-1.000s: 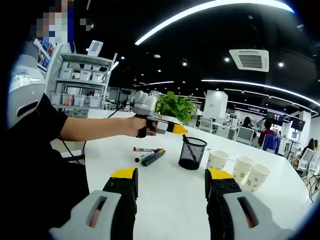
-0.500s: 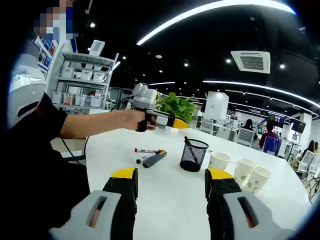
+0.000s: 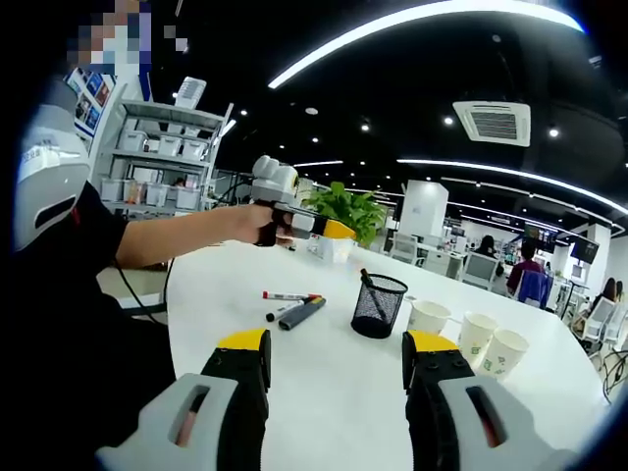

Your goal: Place the scattered laser pointers and whiteboard markers into the pen holder and stack the scattered paper cups together

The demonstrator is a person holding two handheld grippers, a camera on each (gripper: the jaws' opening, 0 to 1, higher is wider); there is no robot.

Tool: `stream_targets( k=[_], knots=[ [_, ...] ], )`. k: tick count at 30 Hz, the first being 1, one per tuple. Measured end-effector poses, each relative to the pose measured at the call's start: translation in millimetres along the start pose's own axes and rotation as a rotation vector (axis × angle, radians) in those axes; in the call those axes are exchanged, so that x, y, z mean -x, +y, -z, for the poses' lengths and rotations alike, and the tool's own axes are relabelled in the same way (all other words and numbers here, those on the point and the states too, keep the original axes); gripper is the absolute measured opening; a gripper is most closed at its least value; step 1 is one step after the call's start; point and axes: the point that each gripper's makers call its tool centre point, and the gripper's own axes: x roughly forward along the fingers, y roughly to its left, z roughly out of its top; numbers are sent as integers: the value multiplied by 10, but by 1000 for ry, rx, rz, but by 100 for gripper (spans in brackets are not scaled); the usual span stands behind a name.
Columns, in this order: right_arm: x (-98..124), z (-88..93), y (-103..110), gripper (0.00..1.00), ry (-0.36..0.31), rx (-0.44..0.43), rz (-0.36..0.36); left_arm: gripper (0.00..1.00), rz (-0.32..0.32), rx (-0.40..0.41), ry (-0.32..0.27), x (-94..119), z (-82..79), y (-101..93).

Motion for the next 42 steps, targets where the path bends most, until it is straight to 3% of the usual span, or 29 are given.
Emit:
stream_targets(
  k=[4,7,17,28,32,42],
  knots=[
    [2,-37,9,56,-5,7,1,47,-25,-35,15,88,-24,25],
    [2,-64,13,56,-12,9,0,41,-20,-34,13,134,-57,5],
    [-16,-51,31,56,-10,4,-8,39,-26,-64,30,297,-219,8],
    [-3,-24,11,56,-7,0,-2,42,-66,-21,28,587,-291,90],
    [6,-19,-19,56,-5,-2,9,42,-49,14,13,698,-322,65],
    [22,-36,-33,56,-10,-9,16,49,-80,-23,40,916,-274,148]
  ],
)
